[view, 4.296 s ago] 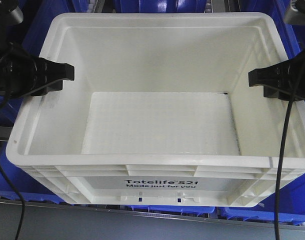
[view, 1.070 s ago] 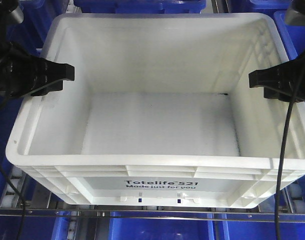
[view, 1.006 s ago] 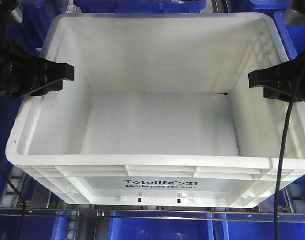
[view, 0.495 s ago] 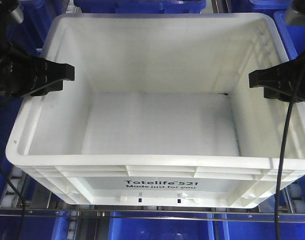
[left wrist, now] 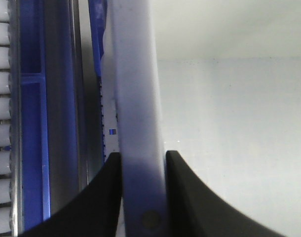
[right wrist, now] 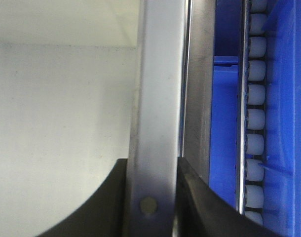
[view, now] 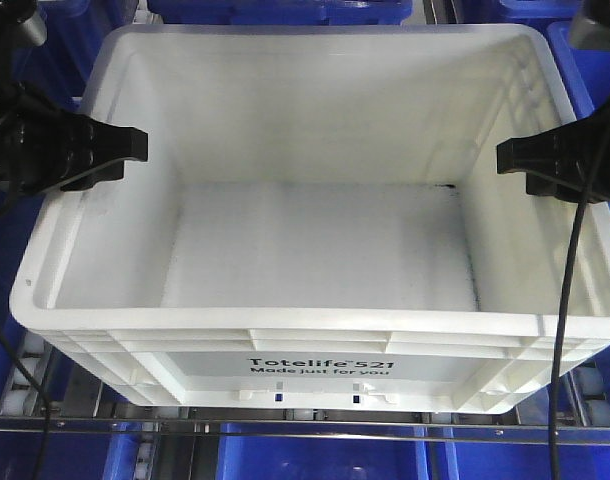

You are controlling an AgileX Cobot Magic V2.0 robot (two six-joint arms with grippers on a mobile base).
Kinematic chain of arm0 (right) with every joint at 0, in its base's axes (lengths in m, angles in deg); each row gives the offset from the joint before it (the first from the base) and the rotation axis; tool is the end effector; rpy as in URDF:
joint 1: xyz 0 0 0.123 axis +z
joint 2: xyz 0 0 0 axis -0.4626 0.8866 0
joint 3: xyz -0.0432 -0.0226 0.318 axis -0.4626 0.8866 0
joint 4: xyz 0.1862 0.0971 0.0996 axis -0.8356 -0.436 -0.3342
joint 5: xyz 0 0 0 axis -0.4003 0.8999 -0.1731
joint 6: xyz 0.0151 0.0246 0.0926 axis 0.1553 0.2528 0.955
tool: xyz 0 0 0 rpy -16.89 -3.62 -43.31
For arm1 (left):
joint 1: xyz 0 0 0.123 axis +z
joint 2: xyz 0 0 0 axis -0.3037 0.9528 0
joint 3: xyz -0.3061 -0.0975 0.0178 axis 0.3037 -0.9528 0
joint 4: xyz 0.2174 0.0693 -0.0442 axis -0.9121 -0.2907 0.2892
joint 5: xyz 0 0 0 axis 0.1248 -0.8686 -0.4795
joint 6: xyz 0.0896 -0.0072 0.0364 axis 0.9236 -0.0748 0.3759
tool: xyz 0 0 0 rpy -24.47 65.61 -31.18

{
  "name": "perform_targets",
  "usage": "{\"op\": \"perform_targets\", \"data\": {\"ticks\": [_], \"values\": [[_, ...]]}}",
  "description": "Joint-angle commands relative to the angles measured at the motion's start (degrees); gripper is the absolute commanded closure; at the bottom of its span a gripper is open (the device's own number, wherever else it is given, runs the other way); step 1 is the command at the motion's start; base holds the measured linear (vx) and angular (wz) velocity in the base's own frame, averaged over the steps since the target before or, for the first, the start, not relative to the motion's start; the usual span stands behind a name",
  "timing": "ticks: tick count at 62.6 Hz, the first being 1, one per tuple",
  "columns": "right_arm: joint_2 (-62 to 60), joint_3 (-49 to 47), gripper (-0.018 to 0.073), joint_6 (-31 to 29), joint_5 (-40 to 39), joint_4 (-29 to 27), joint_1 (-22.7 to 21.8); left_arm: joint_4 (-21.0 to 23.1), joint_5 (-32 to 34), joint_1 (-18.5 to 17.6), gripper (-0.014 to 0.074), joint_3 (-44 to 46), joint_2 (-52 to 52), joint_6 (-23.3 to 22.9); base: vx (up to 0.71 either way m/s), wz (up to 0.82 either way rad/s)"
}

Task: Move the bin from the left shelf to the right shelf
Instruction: 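Lower the white crate onto the rollers with both grippers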

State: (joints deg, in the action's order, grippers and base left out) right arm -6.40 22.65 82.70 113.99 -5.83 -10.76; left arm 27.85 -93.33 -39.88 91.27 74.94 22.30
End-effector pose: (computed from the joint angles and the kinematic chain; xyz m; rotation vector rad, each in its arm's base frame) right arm 0.1949 0.0517 0.3915 -0.0423 2.5249 0.1254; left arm 0.2126 -0.0836 0.3862 0.0757 2.4475 -0.2800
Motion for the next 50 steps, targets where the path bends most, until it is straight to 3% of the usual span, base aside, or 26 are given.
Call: {"op": "perform_targets", "data": {"ticks": [1,23,35,41,50], "values": [[-1.1,-2.7,0.0559,-0.1,-6.5,3.5,-0.9,-5.6,5.2,0.1,0.0524,0.9,-1.2,1.2,0.0,0.0],[6.1,-2.7,0.0558,-0.1,-10.4,2.3,-0.9,-11.5,12.3,0.1,0.0524,-3.1,2.2,1.2,0.0,0.0],[9.4,-2.7,0.0537,-0.1,-12.9,2.3,-0.9,-11.6,14.6,0.1,0.0523,-3.1,2.3,1.2,0.0,0.0],[10.0,-2.7,0.0496,-0.3,-13.0,2.3,-0.9,-11.6,15.5,0.1,0.0517,-3.1,2.5,1.2,0.0,0.0],[10.1,-2.7,0.0361,-0.5,-13.0,2.5,-0.9,-11.6,15.8,0.1,0.0458,-3.1,3.0,1.2,0.0,0.0]]}}
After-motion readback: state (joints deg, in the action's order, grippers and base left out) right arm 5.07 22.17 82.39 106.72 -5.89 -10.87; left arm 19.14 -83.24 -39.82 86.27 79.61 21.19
